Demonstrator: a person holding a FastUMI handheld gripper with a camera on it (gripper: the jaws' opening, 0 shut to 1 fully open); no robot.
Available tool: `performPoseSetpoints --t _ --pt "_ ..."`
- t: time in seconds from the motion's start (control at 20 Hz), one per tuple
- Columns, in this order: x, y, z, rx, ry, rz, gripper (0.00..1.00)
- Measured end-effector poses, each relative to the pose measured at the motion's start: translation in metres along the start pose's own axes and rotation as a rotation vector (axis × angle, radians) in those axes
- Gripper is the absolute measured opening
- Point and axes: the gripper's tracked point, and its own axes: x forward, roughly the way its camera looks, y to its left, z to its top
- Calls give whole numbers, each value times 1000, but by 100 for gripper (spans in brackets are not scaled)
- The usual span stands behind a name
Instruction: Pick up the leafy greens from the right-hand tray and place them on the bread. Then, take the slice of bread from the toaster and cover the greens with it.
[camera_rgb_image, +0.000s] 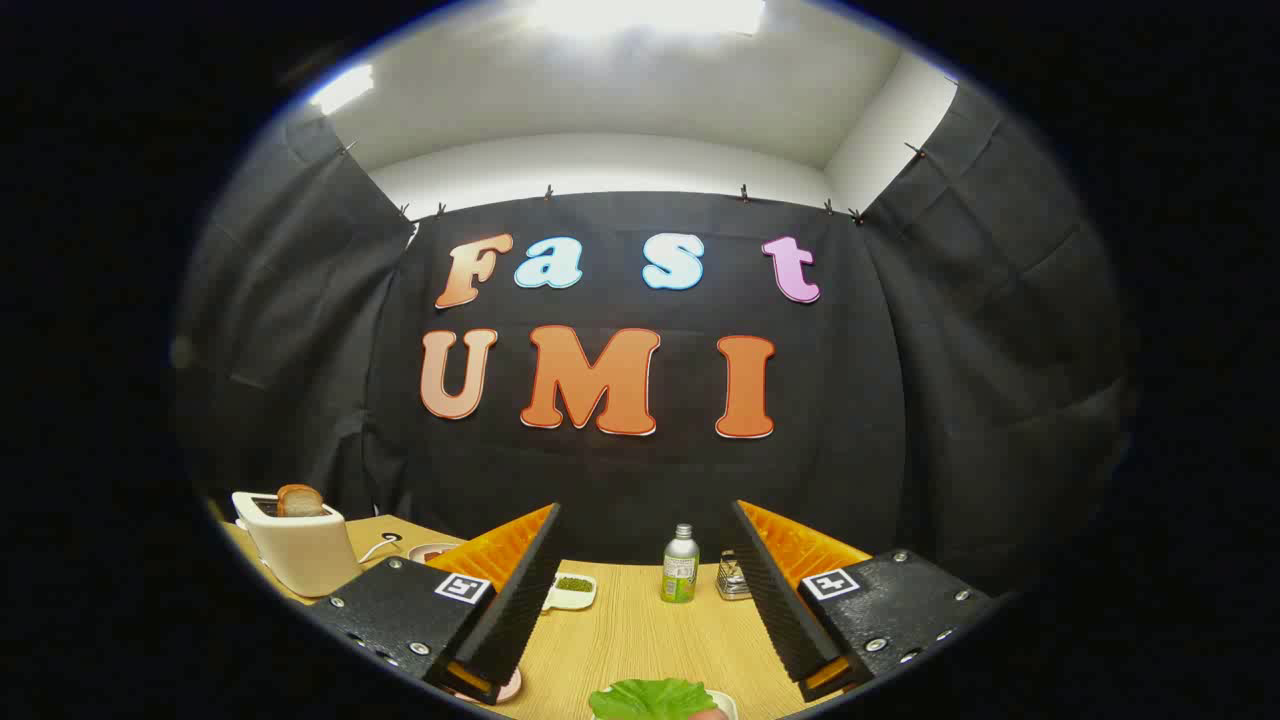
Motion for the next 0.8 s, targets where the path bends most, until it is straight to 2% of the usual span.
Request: performPoseSetpoints --t 0.5,0.8 --pt "-6 -4 11 24 2 12 97" --pt "2 -18 -16 40 78 5 97"
